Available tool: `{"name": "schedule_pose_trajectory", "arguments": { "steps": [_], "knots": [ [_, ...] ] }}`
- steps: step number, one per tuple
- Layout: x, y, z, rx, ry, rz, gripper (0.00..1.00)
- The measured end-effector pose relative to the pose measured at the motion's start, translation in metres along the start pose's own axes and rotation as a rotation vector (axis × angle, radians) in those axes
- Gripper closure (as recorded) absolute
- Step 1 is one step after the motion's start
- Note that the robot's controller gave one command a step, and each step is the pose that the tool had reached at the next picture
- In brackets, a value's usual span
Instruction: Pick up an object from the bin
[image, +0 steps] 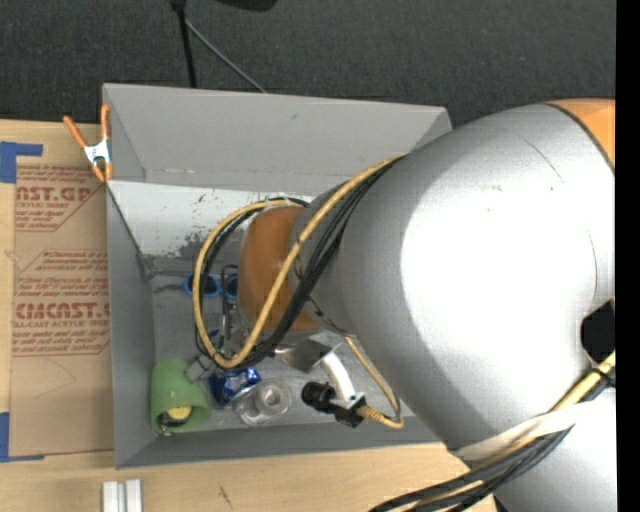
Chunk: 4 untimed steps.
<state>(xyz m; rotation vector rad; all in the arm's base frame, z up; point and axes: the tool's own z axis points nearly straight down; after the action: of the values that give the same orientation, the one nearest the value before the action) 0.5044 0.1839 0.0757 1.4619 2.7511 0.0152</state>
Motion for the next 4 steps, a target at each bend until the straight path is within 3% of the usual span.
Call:
{"name": "schedule_pose_trajectory", "arguments": {
  "steps": [1, 2, 3, 4],
  "knots": [
    [-0.019, 0.044, -0.054, 0.014, 0.017, -0.138, 0.00],
    [-0.054, -0.030, 0.008, 0.024, 0.022, -0.149, 0.00],
    [-0.087, -0.008, -0.075, 0.015, 0.019, -0.352, 0.00],
    [-0.086, 0.030, -0.048, 0.016, 0.021, -0.327, 0.00]
  ]
}}
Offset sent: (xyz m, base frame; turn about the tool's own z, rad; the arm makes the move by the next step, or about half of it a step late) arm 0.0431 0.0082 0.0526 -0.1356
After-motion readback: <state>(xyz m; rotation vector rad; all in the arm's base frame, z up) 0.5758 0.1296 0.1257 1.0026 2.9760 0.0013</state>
